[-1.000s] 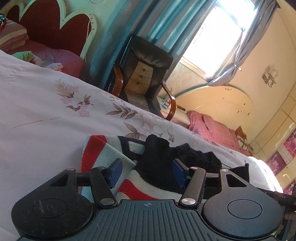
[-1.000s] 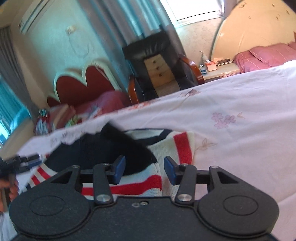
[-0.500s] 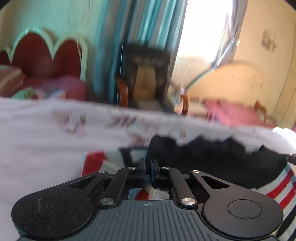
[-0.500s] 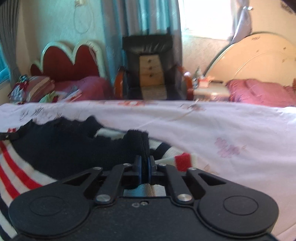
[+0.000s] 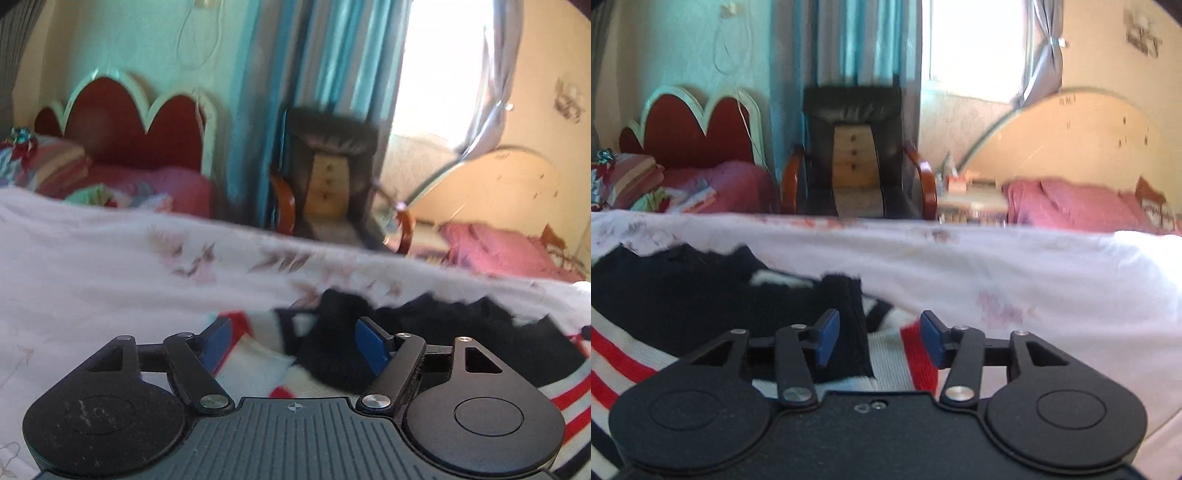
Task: Fold small clothes
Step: 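Smooth the half-folded sweater flat with both open grippers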
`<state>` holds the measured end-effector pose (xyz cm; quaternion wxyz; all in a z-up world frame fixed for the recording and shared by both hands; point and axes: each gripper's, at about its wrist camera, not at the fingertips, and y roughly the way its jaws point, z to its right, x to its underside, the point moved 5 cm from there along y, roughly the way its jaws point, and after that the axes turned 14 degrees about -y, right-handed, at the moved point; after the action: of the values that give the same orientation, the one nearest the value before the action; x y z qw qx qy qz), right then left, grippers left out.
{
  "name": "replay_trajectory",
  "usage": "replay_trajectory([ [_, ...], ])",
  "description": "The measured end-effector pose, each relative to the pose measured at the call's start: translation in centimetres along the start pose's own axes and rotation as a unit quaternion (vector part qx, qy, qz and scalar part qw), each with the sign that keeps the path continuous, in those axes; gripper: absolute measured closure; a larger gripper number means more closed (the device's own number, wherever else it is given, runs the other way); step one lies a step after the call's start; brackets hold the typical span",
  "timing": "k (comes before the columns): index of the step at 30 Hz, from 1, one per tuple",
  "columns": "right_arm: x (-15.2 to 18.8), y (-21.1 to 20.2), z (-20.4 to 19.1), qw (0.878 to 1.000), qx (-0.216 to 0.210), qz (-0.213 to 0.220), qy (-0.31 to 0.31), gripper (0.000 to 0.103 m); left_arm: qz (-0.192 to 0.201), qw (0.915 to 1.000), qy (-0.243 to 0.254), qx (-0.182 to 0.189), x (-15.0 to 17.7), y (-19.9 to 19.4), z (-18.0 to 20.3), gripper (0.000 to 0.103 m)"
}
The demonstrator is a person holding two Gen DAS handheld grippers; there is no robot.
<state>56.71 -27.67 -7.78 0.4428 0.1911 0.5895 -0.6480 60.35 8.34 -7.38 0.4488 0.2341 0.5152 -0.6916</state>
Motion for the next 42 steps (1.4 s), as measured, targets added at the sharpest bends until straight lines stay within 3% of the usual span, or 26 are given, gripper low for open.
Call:
replay_trajectory([
  [5, -2.7, 1.1, -5.0, 0.997, -0.064, 0.001, -0.035, 0.065, -0.065, 0.9941, 0.069, 0.052, 1.9, 1.9, 7.0, 0.031],
  [11, -4.1, 4.3, -12.1, 0.989, -0.129, -0.025, -0.071, 0.061, -0.109, 0.9893, 0.078, 0.057, 5.2, 3.7, 9.8, 0.031],
  [13, -3.3, 4.7, -13.5, 0.986, -0.121, -0.032, -0.109, 0.06, -0.105, 0.99, 0.071, 0.062, 5.1, 3.3, 8.7, 0.031],
  [15, -2.9, 4.3, -12.7, 0.986, -0.112, -0.026, -0.124, 0.058, -0.09, 0.9925, 0.07, 0.044, 4.6, 2.5, 6.7, 0.031],
  [18, -1.2, 3.7, -7.8, 0.992, -0.046, -0.05, -0.104, 0.057, -0.074, 0.9929, 0.083, 0.042, 4.0, 1.4, 3.2, 0.031],
  [20, 0.2, 3.3, -4.3, 0.995, -0.031, -0.058, -0.076, 0.057, -0.07, 0.9918, 0.104, 0.026, 4.0, 0.8, 2.2, 0.031],
  [22, 1.5, 3.1, -2.0, 0.997, -0.025, -0.062, -0.048, 0.048, -0.068, 0.9917, 0.105, 0.025, 4.1, 0.7, 2.6, 0.031],
  [24, 1.7, 2.6, -1.4, 0.998, -0.034, -0.057, -0.02, 0.05, -0.066, 0.9925, 0.102, 0.012, 4.0, 0.2, 3.6, 0.031],
  [25, 1.4, 2.0, -1.6, 0.998, -0.023, -0.052, -0.017, 0.055, -0.061, 0.9932, 0.096, 0.024, 4.0, -0.5, 4.5, 0.031],
  [26, 1.1, 1.2, -1.9, 0.999, -0.015, -0.044, -0.016, 0.066, -0.055, 0.993, 0.093, 0.048, 4.1, -1.3, 5.6, 0.031],
  [28, 0.5, -0.4, -3.6, 0.999, -0.038, -0.02, -0.011, 0.068, -0.057, 0.991, 0.095, 0.076, 5.0, -2.4, 7.3, 0.031],
  [31, 0.3, -1.1, -8.1, 0.995, -0.089, -0.021, -0.039, 0.069, -0.081, 0.9846, 0.119, 0.099, 7.7, -2.6, 10.1, 0.031],
  [33, 0.4, -1.1, -10.9, 0.992, -0.111, -0.023, -0.055, 0.066, -0.091, 0.983, 0.128, 0.094, 9.2, -2.8, 10.7, 0.031],
  [36, 1.4, -1.3, -12.7, 0.992, -0.099, -0.028, -0.071, 0.062, -0.085, 0.9837, 0.129, 0.091, 10.1, -4.0, 9.8, 0.03],
  [40, 3.0, -2.7, -10.7, 0.995, -0.056, -0.041, -0.073, 0.061, -0.068, 0.9888, 0.119, 0.059, 9.6, -6.1, 6.2, 0.03],
  [42, 4.1, -3.3, -8.4, 0.997, -0.024, -0.057, -0.047, 0.061, -0.063, 0.9912, 0.114, 0.021, 9.5, -7.0, 4.1, 0.03],
])
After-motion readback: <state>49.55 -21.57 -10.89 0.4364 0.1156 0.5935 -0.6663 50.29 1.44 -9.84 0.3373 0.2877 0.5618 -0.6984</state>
